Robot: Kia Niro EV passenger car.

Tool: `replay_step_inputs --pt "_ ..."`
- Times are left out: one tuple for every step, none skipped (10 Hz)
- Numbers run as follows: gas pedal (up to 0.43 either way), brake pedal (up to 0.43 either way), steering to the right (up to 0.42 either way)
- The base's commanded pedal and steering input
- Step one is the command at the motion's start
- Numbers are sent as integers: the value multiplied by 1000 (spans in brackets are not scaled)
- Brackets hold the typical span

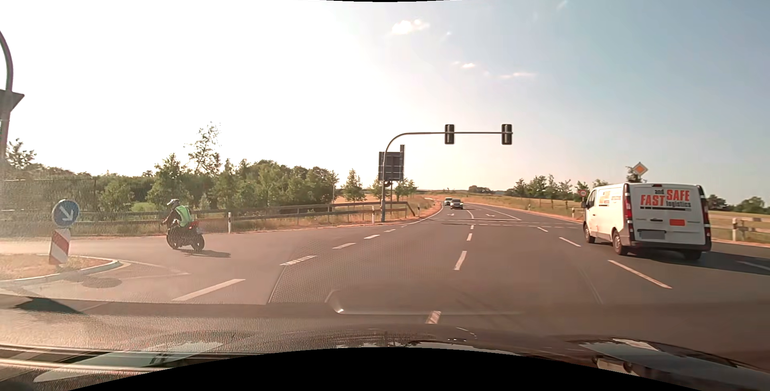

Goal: Follow the waypoints while adhering to traffic rules and regulations

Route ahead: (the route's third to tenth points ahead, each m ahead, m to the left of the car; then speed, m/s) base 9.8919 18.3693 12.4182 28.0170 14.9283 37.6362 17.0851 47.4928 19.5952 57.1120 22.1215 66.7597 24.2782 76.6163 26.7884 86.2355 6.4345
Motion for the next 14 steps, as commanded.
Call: replay_step_inputs --pt "130 0 -243" --pt "130 0 -252" --pt "130 0 -260" --pt "130 0 -268" --pt "138 0 -278" --pt "138 0 -289" --pt "138 0 -296" --pt "138 0 -306" --pt "150 0 -312" --pt "169 0 -316" --pt "177 0 -322" --pt "197 0 -329" --pt "209 0 -334" --pt "220 0 -337"
